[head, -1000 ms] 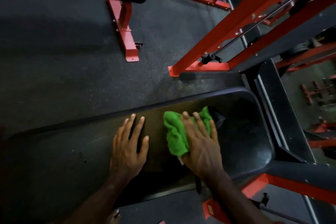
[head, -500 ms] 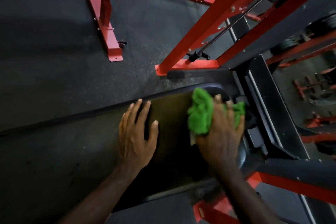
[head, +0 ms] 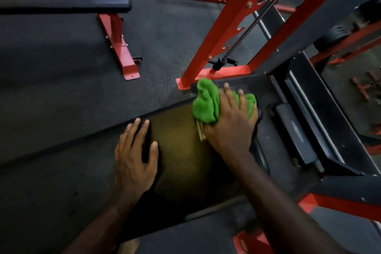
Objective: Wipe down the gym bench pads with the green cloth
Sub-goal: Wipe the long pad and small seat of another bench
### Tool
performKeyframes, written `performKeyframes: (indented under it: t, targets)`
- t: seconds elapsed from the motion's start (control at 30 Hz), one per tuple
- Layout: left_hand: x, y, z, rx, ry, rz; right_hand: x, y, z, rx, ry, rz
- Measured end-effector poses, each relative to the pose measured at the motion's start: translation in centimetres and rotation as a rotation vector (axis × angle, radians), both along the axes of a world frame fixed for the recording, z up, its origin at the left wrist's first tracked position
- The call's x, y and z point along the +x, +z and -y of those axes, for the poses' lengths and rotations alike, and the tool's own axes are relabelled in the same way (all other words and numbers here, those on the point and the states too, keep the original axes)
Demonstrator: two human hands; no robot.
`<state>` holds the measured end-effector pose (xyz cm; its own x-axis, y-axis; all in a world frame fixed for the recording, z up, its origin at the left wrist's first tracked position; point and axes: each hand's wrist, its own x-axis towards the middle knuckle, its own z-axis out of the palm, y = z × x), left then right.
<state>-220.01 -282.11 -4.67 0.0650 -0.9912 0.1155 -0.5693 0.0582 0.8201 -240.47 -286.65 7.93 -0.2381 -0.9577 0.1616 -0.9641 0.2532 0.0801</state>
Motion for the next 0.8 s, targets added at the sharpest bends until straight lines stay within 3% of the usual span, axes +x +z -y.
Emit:
performKeyframes:
  t: [0.1,0.17,0.23,0.33,0.47,0.53,0.67,0.73,0.8]
  targets:
    - [0.0,-0.3,0.0,-0.036,0.003,0.014,3.2,-1.6,1.0,0.053,0.158,-0.035]
    - [0.0,-0.5,0.0,-0.074,-0.012,0.014,4.4,-2.5,-2.9,0.141,0.392,-0.061]
    - [0.2,-0.5,0.1,-0.071,-0.015,0.005,3.4,-2.4,-7.4,0.187,0.470,-0.041]
    - [0.0,-0.3,0.1,-0.035,0.002,-0.012,-1.0,-0.6,-9.1,0.097,0.282,-0.018]
    - [-0.1,-0.3,-0.1,-0.029,-0.007,0.000,-1.9,0.9,-2.7,-0.007,-0.064,0.098]
    - [0.0,-0.3,-0.1,-0.037,0.003,0.004,0.4,-0.3,-2.6,0.023,0.035,0.018]
    - [-0.1,-0.5,0.1,-0.074,0.010,0.001,2.5,-2.0,-10.9,0.177,0.382,-0.050]
    - [0.0,-0.7,0.0,-0.086,0.007,-0.010,0.7,-1.8,-13.8,0.129,0.343,-0.024]
    - [0.0,-0.7,0.1,-0.069,0.003,-0.010,-1.5,-1.0,-13.6,0.033,0.145,0.014]
